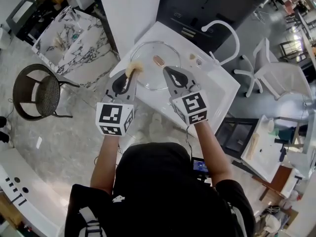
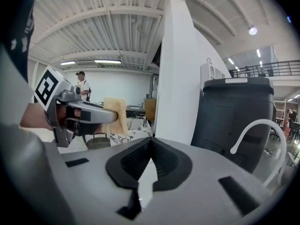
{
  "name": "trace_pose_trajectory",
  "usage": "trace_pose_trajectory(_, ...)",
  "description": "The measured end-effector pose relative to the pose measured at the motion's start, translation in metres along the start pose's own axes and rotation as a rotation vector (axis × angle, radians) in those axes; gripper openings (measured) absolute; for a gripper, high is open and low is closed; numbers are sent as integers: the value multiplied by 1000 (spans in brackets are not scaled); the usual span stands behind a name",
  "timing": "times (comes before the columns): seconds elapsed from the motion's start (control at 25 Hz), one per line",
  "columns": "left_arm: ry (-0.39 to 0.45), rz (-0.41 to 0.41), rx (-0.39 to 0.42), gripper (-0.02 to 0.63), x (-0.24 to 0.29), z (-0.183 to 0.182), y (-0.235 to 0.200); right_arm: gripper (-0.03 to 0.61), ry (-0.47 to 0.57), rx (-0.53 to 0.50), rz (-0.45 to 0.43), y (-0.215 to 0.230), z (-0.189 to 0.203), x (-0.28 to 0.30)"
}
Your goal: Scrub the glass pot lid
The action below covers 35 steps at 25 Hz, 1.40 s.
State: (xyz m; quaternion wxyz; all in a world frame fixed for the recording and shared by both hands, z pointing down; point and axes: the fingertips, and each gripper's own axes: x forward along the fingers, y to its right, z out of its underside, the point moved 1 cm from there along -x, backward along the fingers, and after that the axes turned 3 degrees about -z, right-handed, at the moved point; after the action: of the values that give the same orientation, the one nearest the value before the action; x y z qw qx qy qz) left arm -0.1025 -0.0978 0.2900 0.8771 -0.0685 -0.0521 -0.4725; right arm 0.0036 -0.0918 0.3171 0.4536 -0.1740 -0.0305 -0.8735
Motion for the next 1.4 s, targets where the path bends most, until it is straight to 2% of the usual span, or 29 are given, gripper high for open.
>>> trace_pose_trajectory(0.16, -53, -17, -20, 21, 28, 19, -3, -3, -20, 24, -43, 20, 18, 17)
trace_pose_trajectory(0.52, -198, -36, -47, 21, 75, 77, -13, -3, -215, 22, -165, 41, 90, 61)
trace_pose_trajectory(0.88, -310, -92, -173, 21, 93, 135, -38, 0, -436, -42, -291, 40, 166, 94)
trace_pose_trajectory(1.0, -338, -105, -206, 21, 95, 148, -44, 57, -490, -83, -335, 33, 186, 104)
trace_pose_trajectory(1.12, -366, -103, -219, 21, 98, 162, -43, 58, -525, -135, -358, 28, 202, 115)
trace_pose_trajectory(1.2, -387, -101, -228, 21, 98, 171, -40, 95, -553, -155, -378, 23, 212, 120)
trace_pose_trajectory(1.4, -434, -106, -229, 21, 89, 192, -37, 127, -585, -181, -407, 15, 229, 134)
